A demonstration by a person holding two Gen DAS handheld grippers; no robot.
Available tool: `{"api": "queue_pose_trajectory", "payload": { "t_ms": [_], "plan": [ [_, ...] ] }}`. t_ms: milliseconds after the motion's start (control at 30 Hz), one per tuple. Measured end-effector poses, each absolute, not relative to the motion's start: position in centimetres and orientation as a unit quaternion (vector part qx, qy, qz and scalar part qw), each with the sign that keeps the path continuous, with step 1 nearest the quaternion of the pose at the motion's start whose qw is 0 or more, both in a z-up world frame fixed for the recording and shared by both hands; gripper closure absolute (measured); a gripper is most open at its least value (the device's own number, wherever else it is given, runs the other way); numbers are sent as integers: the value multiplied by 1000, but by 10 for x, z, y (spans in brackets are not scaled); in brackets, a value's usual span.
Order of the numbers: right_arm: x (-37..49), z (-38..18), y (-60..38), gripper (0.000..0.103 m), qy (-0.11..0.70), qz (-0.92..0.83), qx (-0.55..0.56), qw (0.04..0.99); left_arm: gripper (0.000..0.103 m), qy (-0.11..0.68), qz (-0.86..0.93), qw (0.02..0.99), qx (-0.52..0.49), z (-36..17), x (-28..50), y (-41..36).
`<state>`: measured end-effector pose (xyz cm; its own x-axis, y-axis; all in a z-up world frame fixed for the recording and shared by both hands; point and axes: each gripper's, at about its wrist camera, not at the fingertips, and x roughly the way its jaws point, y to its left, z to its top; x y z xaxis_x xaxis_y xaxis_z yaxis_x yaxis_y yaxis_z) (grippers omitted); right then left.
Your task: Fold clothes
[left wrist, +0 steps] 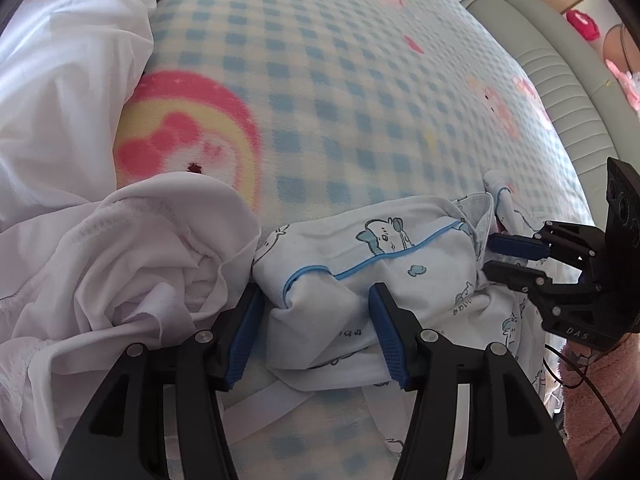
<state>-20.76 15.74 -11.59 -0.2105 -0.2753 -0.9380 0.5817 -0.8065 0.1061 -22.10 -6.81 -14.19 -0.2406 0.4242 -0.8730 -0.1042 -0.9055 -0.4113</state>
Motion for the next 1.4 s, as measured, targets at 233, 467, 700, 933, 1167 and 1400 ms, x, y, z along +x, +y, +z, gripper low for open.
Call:
{"api": "queue_pose_trajectory", "payload": {
  "t_ms": [233,467,700,933,1167,1400],
  "plan": [
    [-212,-152,149,68,150,-745,582,289,43,-117,779,165,-593,-146,-221,-64],
    [-215,-137,195,89,10,-770,574,278,43,-106,788,149,-587,-152,-219,-54],
    [-230,-125,239,95,-43,-792,570,216,43,-93,782,133,-601,-161,-222,-48],
    [-250,-120,263,95,-39,-825,550,120,45,-143,777,153,-594,-161,-224,-57],
    [-256,-117,252,81,-47,-815,559,146,52,-314,741,211,-554,-158,-222,-93],
    [-264,-122,224,73,1,-785,588,192,89,-333,697,184,-608,-173,-240,-96]
  ]
}}
